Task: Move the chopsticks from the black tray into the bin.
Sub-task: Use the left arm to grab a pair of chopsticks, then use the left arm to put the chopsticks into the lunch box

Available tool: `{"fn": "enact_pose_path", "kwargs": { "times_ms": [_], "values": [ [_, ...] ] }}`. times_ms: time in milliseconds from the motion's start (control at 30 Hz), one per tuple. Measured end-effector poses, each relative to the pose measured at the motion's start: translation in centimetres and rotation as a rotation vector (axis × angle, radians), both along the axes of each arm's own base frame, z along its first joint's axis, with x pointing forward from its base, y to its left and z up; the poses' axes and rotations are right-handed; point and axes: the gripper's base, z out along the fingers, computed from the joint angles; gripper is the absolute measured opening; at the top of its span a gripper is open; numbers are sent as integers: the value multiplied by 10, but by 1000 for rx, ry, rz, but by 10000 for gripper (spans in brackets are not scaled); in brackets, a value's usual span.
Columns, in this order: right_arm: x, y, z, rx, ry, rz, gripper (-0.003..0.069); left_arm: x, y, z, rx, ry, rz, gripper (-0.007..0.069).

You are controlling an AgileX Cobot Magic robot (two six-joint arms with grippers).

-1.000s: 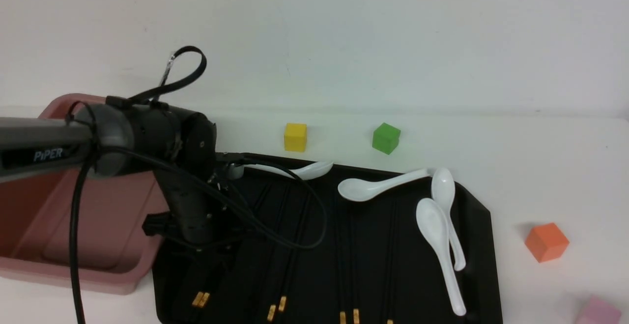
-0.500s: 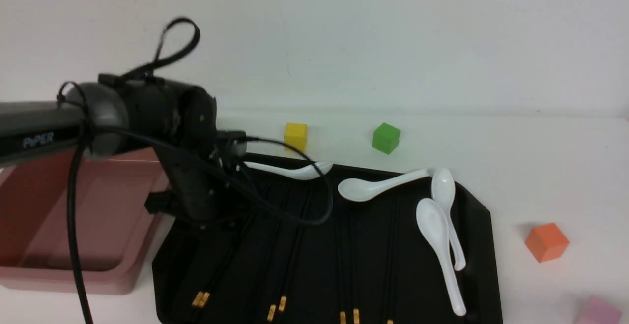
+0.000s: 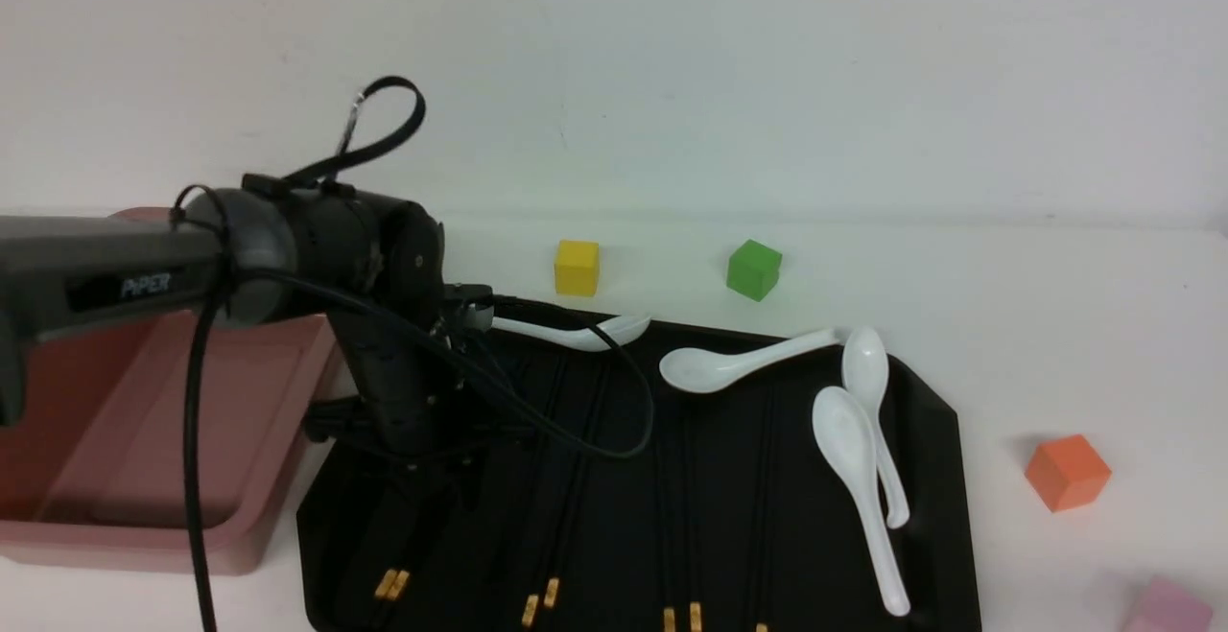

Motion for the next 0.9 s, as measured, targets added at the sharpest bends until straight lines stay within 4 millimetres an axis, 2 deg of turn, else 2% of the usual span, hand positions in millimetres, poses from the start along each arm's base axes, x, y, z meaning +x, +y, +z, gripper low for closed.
{"fn": "enact_pose_path", "kwargs": {
  "times_ms": [133, 267, 400, 533, 733, 767, 800, 833, 867, 900],
  "values": [
    [0, 0, 0, 0, 0, 0, 239, 2, 0, -3, 9, -9, -6, 255],
    [0, 0, 0, 0, 0, 0, 239, 3, 1, -3, 19, -20, -8, 104],
    [0, 0, 0, 0, 0, 0, 239, 4, 1, -3, 14, -21, 7, 101],
    [0, 0, 0, 0, 0, 0, 239, -3, 2, 13, 1, -11, 21, 101],
    [0, 0, 0, 0, 0, 0, 239, -25, 13, 102, -94, -177, 60, 101],
    [0, 0, 0, 0, 0, 0, 239, -32, 26, 131, -113, -241, 86, 101],
    [0, 0, 0, 0, 0, 0, 239, -35, 36, 145, -115, -279, 103, 101],
    [0, 0, 0, 0, 0, 0, 239, -37, 55, 159, -106, -317, 146, 101],
    [0, 0, 0, 0, 0, 0, 239, -37, 64, 163, -99, -329, 169, 101],
    [0, 0, 0, 0, 0, 0, 239, -38, 82, 169, -78, -341, 209, 101]
  ]
}}
